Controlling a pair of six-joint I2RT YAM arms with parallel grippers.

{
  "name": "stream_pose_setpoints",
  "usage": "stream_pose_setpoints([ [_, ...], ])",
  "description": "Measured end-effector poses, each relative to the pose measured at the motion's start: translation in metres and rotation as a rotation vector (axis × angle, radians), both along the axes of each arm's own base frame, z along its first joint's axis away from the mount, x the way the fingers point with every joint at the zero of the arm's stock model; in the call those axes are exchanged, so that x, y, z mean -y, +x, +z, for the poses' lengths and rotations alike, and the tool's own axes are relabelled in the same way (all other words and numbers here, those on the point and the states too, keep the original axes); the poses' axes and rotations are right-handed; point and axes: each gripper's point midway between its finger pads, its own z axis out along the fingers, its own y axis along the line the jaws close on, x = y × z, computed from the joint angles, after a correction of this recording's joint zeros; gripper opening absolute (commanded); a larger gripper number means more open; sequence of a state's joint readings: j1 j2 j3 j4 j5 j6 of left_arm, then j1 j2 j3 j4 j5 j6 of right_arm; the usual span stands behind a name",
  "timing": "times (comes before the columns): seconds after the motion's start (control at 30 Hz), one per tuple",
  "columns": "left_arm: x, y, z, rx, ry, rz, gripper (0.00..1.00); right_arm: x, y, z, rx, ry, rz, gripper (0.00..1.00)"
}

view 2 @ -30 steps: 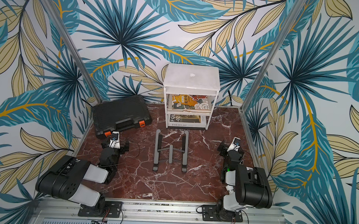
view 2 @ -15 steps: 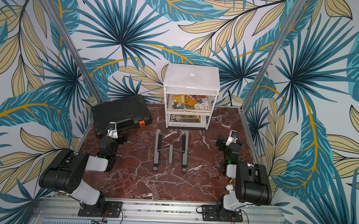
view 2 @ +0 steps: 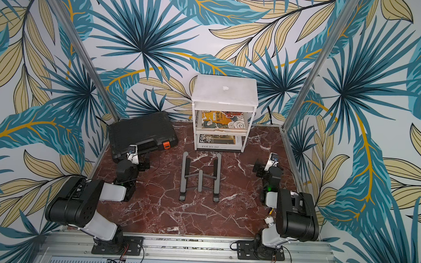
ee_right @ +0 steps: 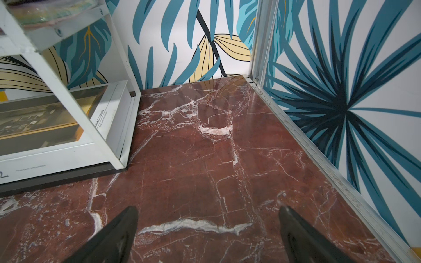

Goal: Close the laptop lid and set it aside
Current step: Reset both arms

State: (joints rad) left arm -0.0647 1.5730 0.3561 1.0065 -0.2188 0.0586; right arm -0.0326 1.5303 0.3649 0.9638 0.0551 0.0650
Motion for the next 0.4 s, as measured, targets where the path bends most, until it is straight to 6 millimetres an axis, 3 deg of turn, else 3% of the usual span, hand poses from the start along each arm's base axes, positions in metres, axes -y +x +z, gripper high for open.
stream_pose_setpoints([
  [0.4, 0.001, 0.0, 0.0, -0.002, -0.001, -0.003, 1.0, -0.012, 0.005, 0.0, -0.025, -0.034, 0.043, 0.99],
])
